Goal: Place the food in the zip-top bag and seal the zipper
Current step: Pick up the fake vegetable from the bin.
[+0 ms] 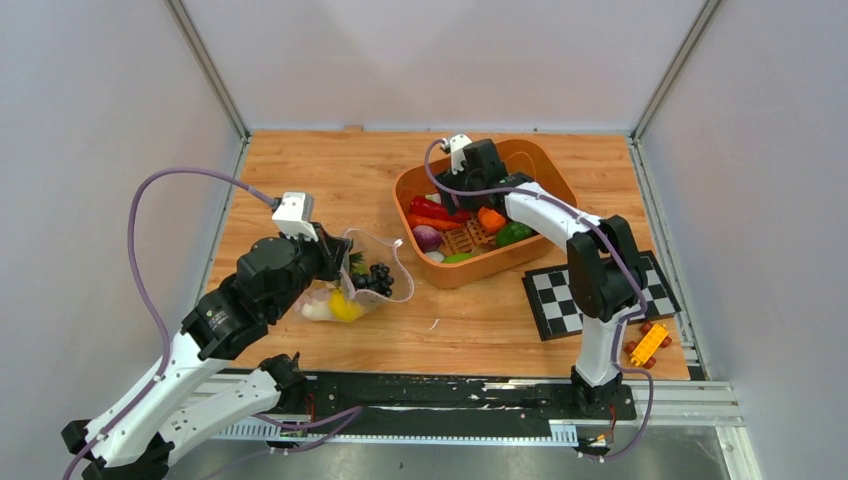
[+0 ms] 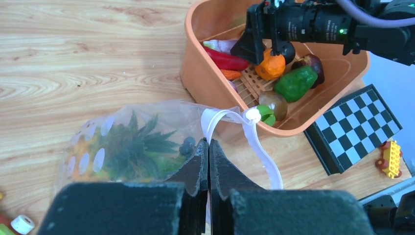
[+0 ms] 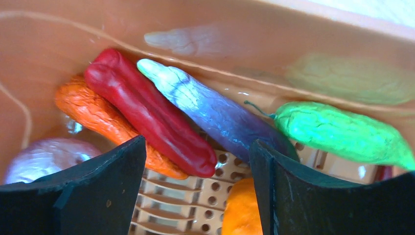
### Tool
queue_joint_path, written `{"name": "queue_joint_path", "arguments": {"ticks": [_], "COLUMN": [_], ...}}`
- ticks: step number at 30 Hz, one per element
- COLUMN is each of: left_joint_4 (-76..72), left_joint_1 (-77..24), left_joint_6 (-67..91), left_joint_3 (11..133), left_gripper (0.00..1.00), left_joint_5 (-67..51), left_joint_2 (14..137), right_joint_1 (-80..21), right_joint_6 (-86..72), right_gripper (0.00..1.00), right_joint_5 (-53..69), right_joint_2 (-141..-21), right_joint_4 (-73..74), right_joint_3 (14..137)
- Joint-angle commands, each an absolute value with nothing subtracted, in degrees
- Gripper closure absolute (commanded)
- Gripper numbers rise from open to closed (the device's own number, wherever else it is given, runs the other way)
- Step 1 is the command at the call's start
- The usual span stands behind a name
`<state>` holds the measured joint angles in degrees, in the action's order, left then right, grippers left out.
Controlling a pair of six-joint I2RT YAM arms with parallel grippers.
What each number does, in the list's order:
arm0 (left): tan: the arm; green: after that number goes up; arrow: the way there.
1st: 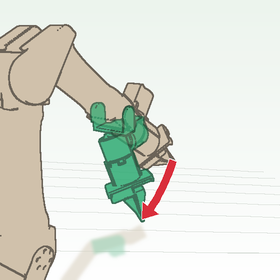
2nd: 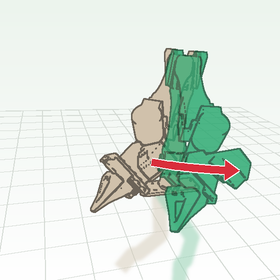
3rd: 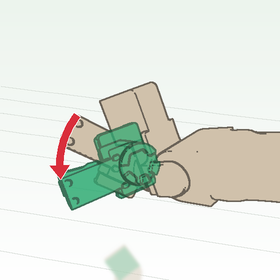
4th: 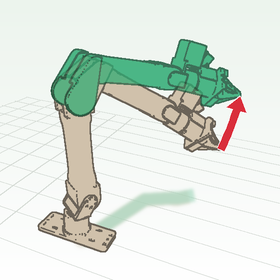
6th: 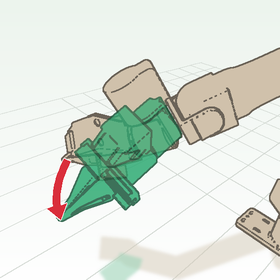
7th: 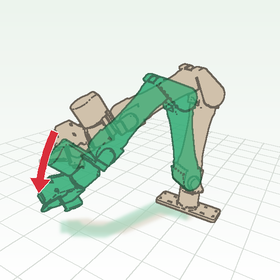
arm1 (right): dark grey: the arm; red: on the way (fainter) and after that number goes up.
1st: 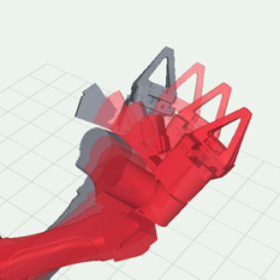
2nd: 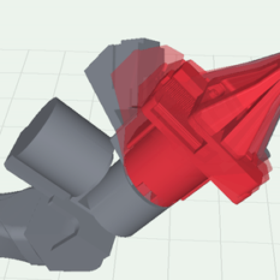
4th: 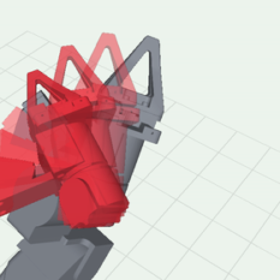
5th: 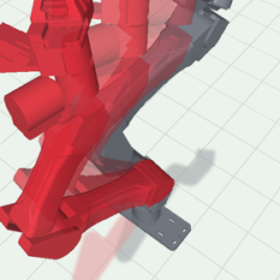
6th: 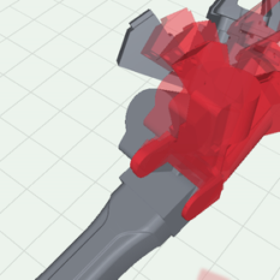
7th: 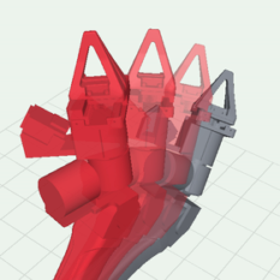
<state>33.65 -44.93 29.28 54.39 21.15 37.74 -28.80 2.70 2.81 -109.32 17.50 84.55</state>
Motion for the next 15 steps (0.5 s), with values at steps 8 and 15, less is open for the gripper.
{"name": "queue_joint_path", "arguments": {"ticks": [8,15], "left_joint_4": [31.3,31.5], "left_joint_1": [-44.9,-44.9], "left_joint_6": [29.1,29.3], "left_joint_3": [55.5,55.1], "left_gripper": [1.0,1.0], "left_joint_5": [22.0,22.1], "left_joint_2": [38.9,38.3], "right_joint_1": [-28.6,-27.4], "right_joint_6": [34.9,34.1], "right_gripper": [0.2,0.31], "right_joint_5": [3.8,12.6], "right_joint_2": [-115.9,-119.8], "right_joint_4": [4.0,4.7], "right_joint_3": [83.3,85.0]}}
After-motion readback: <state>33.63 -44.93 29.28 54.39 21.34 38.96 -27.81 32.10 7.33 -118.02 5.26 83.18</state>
